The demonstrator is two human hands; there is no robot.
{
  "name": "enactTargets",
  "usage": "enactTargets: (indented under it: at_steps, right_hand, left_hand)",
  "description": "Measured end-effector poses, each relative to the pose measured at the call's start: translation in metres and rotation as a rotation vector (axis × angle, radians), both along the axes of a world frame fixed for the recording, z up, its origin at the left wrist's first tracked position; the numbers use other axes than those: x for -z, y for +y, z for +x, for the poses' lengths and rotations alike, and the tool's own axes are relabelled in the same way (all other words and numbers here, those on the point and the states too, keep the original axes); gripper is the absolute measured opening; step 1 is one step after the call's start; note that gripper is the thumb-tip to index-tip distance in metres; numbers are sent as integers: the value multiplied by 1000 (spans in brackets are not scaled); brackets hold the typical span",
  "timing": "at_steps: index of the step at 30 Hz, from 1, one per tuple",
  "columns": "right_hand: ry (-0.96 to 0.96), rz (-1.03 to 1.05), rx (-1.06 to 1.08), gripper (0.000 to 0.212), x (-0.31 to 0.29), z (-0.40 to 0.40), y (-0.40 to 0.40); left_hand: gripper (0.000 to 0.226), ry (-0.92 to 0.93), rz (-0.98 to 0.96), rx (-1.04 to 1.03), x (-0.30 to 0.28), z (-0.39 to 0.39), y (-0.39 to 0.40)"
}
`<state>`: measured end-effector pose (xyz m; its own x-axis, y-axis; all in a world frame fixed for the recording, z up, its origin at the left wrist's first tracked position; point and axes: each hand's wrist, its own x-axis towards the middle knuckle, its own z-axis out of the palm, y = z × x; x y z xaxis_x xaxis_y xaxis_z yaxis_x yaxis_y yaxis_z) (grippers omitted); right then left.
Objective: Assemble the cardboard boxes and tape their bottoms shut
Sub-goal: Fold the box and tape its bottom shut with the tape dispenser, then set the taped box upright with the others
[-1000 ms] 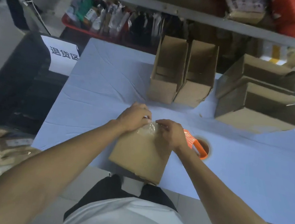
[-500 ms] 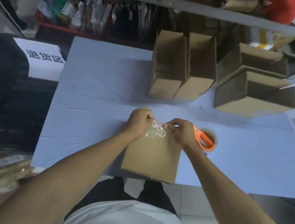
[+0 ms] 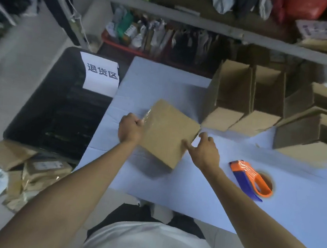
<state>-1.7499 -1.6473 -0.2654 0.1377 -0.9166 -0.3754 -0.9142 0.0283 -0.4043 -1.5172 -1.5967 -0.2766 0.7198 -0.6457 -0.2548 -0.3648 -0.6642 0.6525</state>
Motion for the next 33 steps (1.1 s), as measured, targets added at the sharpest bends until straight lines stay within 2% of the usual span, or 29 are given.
enactTargets:
  at_steps: [3,4,6,9,12,15,19,23,27,28,30,33]
  right_hand:
    - [-188,284,104,71,5,25,0]
    - [-243,318,122,73,5,31,-1]
    - [-311,283,87,71,3,43,-3]
    - [-407,141,2,66,-6,63,-16]
    - [-457,-19,-74,78,-23,93,-46]
    - [-496,-99,-99,86,-37,122,-87]
    - [-650,-84,-29,78,-37,149,-136]
    - [-566,-22,-42,70,-16,157,-162]
    - [-482,35,-83,73,-7,154,-167]
    - [-482,21,-86,76,-10,152,-166]
    - [-412,-88,-140,77,-22,146,-162]
    - [-173,-398,-299,72,-51,125,-153]
  left_hand:
    - [11,100,98,189,1,18,6]
    - [21,174,108,236,-1,22,8]
    - [43,280,64,283,-10,31,9]
    - [60,219,-35,302,-27,53,-2]
    - [65,97,-72,357,-46,83,-32]
    - [63,137,-156,364,-64,116,-69]
    - [71,203,-174,329,-77,147,-110]
    - [60,187,-49,344,-63,151,-128]
    - [70,176,34,376,-64,145,-132]
    - [75,116,39,367,-69,141,-132]
    - [83,-120,41,366,-82,131,-133]
    - [81,-440,-85,484,-103,101,-140]
